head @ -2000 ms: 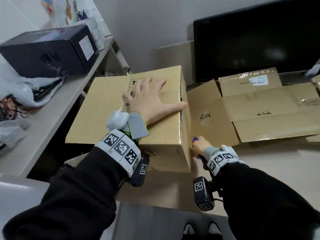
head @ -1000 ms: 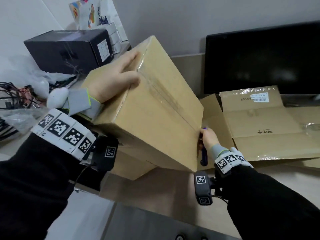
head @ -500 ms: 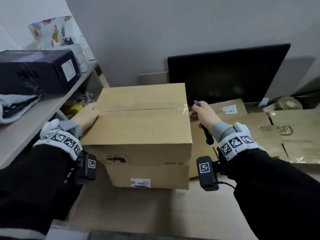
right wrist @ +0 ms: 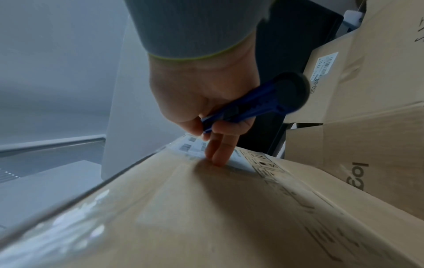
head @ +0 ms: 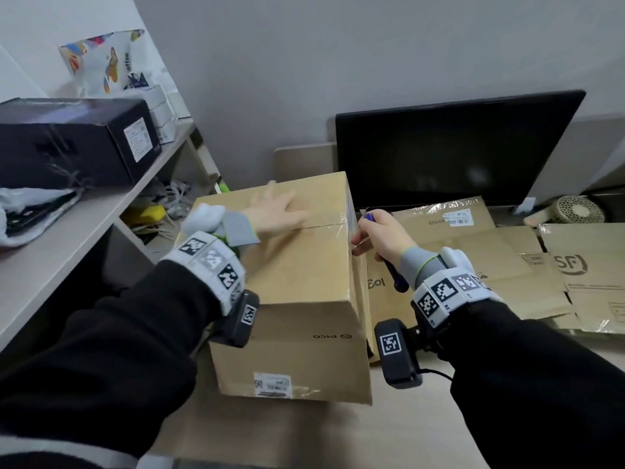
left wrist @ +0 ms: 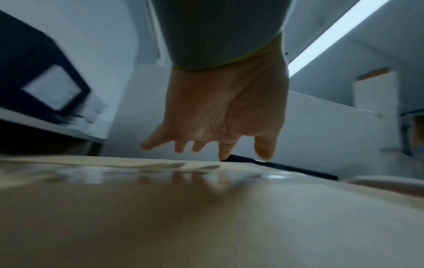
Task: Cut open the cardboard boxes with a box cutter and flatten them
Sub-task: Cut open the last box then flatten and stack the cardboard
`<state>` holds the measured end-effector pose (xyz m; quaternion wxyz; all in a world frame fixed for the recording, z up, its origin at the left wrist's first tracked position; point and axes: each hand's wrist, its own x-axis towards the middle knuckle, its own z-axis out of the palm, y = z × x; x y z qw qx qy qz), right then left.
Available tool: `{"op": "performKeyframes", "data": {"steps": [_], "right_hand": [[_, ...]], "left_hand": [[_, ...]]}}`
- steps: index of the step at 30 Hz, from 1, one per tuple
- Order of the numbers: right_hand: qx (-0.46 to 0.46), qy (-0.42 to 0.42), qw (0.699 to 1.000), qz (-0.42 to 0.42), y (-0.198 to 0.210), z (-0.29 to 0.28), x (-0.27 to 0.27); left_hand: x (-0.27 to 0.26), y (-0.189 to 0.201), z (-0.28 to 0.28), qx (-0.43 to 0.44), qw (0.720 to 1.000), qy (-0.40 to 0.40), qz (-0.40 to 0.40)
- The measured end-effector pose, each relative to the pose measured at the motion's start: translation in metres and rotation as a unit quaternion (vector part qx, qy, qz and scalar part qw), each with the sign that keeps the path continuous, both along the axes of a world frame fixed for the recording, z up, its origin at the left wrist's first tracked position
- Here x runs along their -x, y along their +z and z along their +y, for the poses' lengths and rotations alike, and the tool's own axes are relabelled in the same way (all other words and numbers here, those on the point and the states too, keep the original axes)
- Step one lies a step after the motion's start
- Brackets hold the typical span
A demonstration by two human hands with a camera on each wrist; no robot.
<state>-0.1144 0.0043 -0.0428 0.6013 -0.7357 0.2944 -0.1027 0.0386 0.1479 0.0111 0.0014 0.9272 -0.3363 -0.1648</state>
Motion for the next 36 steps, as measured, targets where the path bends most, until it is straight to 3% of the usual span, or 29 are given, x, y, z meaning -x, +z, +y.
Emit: {"op": "performKeyframes", "data": {"steps": [4, 12, 16, 26, 36], "right_hand": [[-0.002, 0.019, 1.000, 0.018, 0.001, -0.002, -0.001], [-0.084, -0.051, 0.995, 0.024, 0.003, -0.010, 0.005], [-0.032, -0.001, 0.999, 0.013, 0.008, -0.003, 0.003], [0.137, 0.008, 0.990, 0.020, 0.024, 0.004, 0.004], [0.161, 0.009, 0.985, 0.062, 0.038, 0.013, 0.002]], "left_hand": [[0.027, -0.006, -0.038, 0.019, 0.998, -0.048, 0.026], [0.034, -0.010, -0.036, 0.013, 0.996, -0.047, 0.069], [0.039, -0.006, -0.038, 0.012, 0.996, -0.049, 0.071], [0.041, -0.006, -0.032, 0.008, 0.997, -0.052, 0.059], [0.042, -0.003, -0.029, 0.022, 0.996, -0.056, 0.058]]}}
